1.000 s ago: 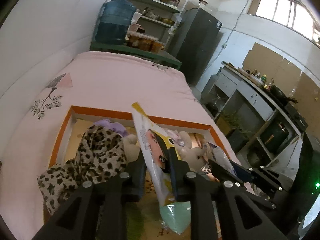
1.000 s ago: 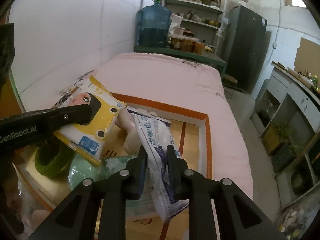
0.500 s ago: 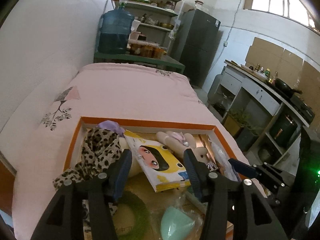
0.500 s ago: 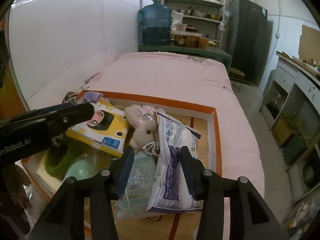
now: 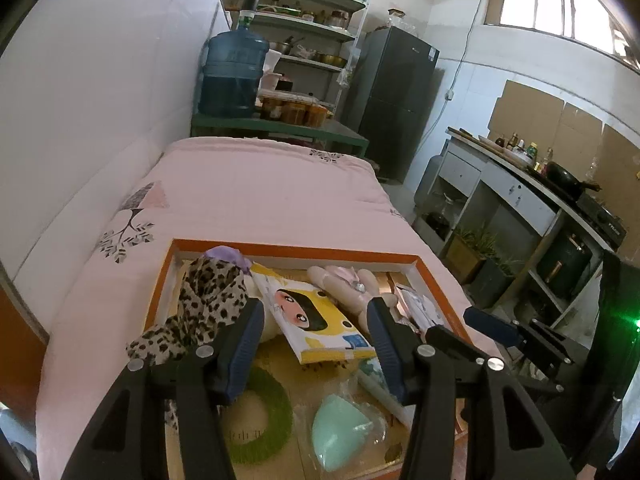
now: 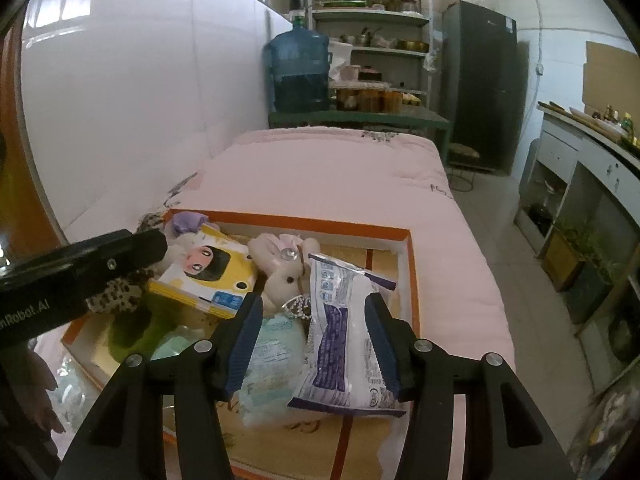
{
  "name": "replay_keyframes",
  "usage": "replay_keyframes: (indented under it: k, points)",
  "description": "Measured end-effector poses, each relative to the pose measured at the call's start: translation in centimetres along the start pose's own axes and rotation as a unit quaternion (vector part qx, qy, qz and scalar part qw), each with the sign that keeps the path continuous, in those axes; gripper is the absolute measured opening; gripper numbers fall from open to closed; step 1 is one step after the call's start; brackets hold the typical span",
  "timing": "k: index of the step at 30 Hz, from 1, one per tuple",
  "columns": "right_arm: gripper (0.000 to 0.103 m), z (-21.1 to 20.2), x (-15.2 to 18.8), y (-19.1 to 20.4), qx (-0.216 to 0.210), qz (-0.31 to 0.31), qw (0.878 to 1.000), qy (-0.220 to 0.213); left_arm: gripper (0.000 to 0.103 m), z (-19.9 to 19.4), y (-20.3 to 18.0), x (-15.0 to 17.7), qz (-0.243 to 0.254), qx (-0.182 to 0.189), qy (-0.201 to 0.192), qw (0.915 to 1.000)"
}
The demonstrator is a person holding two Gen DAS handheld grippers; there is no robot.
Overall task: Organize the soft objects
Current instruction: 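Withdraw both open tools from the box toward the remaining items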
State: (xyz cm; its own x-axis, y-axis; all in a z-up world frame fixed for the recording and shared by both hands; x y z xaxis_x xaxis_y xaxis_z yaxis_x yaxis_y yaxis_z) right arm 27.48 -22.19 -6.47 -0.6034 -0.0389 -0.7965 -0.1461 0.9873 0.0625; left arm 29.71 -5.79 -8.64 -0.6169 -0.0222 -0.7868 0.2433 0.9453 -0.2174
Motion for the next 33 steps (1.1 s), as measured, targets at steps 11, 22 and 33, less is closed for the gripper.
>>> replay_keyframes:
  k: [11,22,33]
  points:
    - [0.055,-2.5,0.8,0.6,-0.007,0.010,1.000,-0.005,0.053,-2.7,-0.4,0.4,0.003,-0.006,-0.013,0.9999]
    - [0.055,-5.7,1.9,1.5,-0.012,0.021,1.000,-0.010,0.053,-6.2,-1.8,1.1,0.017,-0.009,-0.024,0.9995]
    - [0.055,-8.8,2.5,3.1,-0.015,0.014,1.000,-0.020,0.053,-9.1,-2.3,2.1,0.013,-0.005,-0.030,0.9995]
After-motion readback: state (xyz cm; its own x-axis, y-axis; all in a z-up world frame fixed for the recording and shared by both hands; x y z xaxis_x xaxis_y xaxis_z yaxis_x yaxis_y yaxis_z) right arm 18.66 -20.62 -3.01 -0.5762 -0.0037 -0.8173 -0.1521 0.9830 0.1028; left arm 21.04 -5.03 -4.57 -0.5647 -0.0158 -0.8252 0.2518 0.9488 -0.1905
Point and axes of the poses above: each gripper's, at about its wrist camera, not at the fingertips, and z roughly the way its jaws point, y to its left, x to its underside, the point moved 4 cm from there along z, roughly the way its jaws point, and after that the axes turned 2 degrees about z, right-handed, at the moved point
